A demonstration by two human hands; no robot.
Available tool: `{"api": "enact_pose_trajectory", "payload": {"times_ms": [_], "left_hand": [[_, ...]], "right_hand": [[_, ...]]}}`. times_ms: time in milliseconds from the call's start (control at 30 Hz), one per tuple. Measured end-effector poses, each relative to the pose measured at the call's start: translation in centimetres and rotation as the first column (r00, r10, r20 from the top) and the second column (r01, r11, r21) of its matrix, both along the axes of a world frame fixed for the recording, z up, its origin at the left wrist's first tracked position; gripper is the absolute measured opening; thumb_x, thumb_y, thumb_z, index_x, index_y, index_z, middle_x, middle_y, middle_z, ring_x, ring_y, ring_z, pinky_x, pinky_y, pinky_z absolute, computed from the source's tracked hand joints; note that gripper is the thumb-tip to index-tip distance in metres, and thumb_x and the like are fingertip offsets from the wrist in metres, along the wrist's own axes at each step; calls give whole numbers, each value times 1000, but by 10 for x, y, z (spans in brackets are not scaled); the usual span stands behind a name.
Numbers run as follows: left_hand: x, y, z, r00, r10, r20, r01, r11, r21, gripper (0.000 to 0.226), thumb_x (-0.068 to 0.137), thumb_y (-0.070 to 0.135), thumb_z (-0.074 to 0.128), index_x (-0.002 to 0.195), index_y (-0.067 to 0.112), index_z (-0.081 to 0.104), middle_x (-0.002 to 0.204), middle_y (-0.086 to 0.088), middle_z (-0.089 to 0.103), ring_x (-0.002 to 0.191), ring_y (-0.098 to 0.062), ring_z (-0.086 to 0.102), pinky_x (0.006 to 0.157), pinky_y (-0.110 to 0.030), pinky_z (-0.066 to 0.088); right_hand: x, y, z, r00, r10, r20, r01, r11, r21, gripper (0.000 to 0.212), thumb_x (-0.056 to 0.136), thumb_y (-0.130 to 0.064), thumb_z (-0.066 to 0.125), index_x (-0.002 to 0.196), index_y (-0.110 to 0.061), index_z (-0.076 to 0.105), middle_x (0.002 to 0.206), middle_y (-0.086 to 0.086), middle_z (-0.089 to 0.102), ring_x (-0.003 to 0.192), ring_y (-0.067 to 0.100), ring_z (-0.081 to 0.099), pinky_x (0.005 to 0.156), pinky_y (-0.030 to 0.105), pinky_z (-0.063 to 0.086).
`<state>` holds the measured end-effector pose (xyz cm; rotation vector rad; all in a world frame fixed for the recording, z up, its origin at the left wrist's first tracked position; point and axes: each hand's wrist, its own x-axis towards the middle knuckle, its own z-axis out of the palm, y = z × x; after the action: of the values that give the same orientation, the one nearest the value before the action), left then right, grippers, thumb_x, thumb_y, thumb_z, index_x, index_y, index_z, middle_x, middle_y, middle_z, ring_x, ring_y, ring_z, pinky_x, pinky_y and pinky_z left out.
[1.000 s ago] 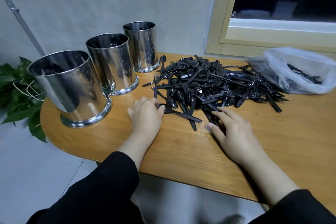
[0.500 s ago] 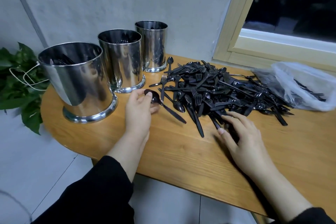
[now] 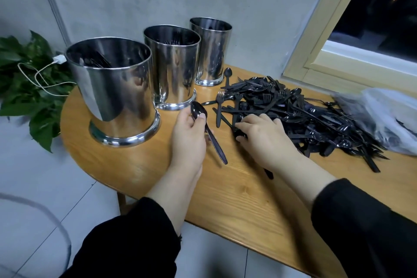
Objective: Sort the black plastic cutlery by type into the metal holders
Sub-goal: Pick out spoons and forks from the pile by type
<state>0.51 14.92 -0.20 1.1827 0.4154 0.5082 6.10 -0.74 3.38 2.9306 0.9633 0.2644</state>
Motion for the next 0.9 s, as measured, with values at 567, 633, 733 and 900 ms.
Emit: {"api": "enact_pose_trajectory", "payload": {"times_ms": [567,633,733,900], "left_hand": [[-5,-11,-2,994,-110,-17,110,945,307,42,109,22,45,147,40,50,67,14,50,62,-10,44,61,-35,42],[-7,-12,-2,995,-102,-22,101,893,438,44,108,27,49,150,38,49,78,12,60,69,-8,51,70,-32,47],[-10,-18,-1,993,-112,-38,112,791,602,42,107,26,51,149,33,53,111,10,72,93,-4,60,86,-15,45],[-12,-24,1,968,-207,-145,244,618,748,35,107,27,53,139,34,63,108,18,71,106,-5,64,98,-27,50]], "right_hand": [[-30,-16,-9,999,-31,-30,38,957,286,29,87,-29,62,111,-12,64,104,4,60,93,27,57,81,42,51],[-34,-20,-5,997,8,-77,22,924,381,30,88,-25,63,115,-13,64,108,1,56,93,25,59,80,38,51],[-42,-29,-4,993,91,-72,-50,892,450,31,89,-20,63,119,-12,66,109,-2,56,94,19,59,84,32,50],[-48,-35,-2,996,54,-66,3,752,660,22,93,-19,66,113,-14,73,106,-7,67,94,7,61,85,16,45]]}}
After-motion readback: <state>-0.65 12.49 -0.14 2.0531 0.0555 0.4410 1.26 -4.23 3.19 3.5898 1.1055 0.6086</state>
